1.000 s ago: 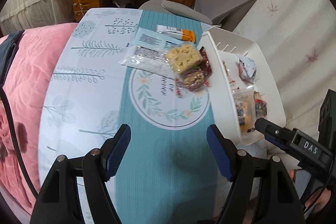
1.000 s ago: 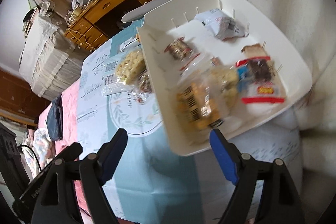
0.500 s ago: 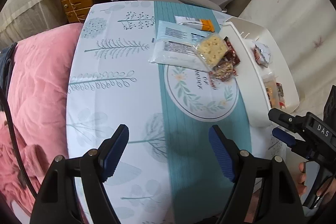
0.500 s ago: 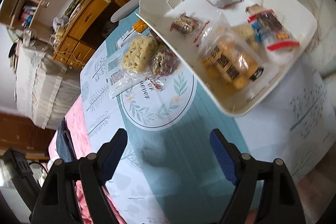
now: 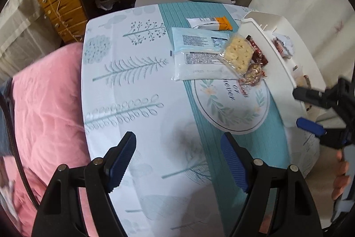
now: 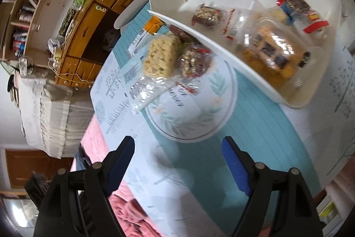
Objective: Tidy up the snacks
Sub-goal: 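Withdraw both tools from the tray back over the remaining snacks, then reach the right tool to the clear puffed-snack bag while the left tool reaches the flat blue-printed packet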
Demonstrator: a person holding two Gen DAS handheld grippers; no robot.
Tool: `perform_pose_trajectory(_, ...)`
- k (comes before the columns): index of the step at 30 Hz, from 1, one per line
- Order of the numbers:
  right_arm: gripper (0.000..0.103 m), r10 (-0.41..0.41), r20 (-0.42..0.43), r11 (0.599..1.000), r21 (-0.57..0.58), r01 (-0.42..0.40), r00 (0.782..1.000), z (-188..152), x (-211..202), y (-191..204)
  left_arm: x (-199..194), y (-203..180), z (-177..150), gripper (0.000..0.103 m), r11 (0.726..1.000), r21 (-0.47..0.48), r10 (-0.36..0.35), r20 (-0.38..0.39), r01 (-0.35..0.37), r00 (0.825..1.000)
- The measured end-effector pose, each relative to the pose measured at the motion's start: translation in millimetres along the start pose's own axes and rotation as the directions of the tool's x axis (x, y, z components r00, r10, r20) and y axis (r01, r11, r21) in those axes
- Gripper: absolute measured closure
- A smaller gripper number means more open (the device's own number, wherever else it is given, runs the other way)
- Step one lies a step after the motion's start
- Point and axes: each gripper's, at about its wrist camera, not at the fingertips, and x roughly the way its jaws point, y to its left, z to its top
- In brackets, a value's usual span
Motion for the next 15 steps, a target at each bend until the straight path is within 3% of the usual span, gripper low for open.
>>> perform_pose_trajectory(10,0.022,0.034,0.017,0.995,0.096,-0.035,0.999,26,36,27,26,10,50,0.026,0.987,0.154,0.055,-0.019,-0.052,0.998)
perform_pose_trajectory(15,0.022,0.025,0.025,0.995,0.091,-0.027,0.999,42,54,34,45,4,83,0.025,0.956,0.293,0.040,-0.035,-0.028,0.999)
